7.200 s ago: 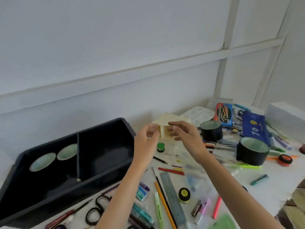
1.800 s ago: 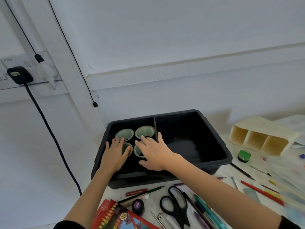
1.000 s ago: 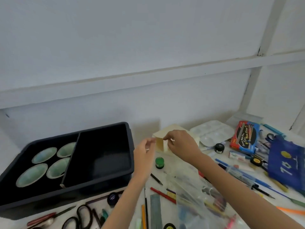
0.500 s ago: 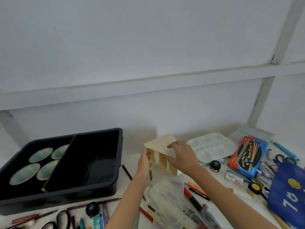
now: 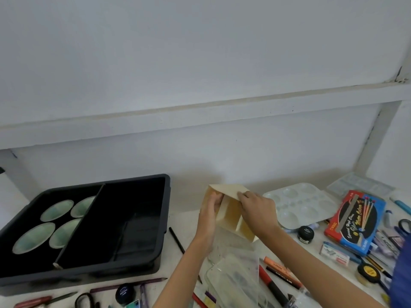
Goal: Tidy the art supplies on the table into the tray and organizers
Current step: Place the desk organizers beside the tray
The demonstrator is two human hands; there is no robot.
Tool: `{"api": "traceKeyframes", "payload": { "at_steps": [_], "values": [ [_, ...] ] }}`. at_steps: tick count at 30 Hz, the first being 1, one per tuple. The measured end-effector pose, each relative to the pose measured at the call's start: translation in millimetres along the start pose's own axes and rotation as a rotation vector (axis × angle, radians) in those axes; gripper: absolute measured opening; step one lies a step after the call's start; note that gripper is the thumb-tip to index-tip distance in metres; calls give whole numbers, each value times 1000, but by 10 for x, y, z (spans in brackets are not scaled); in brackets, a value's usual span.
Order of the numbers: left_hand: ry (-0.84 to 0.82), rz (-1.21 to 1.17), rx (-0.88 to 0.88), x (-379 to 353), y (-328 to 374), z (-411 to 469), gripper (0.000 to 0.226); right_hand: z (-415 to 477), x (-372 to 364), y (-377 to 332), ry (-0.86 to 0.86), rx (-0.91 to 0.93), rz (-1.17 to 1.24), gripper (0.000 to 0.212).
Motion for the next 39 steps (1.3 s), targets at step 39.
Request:
{"api": "traceKeyframes", "payload": {
  "at_steps": [39],
  "values": [
    [-367,1590,-537,87,48,276,72,-253,-407,-626,-164,358,106,87]
  ]
}}
Point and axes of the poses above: each hand's wrist, its own z-axis towards the middle knuckle, its own x-axis out of the back of the hand, y = z × x, the point moved 10 cm from there along z, towards the middle knuckle, and after that the axes turned 9 degrees about -x, right-handed, at the moved point
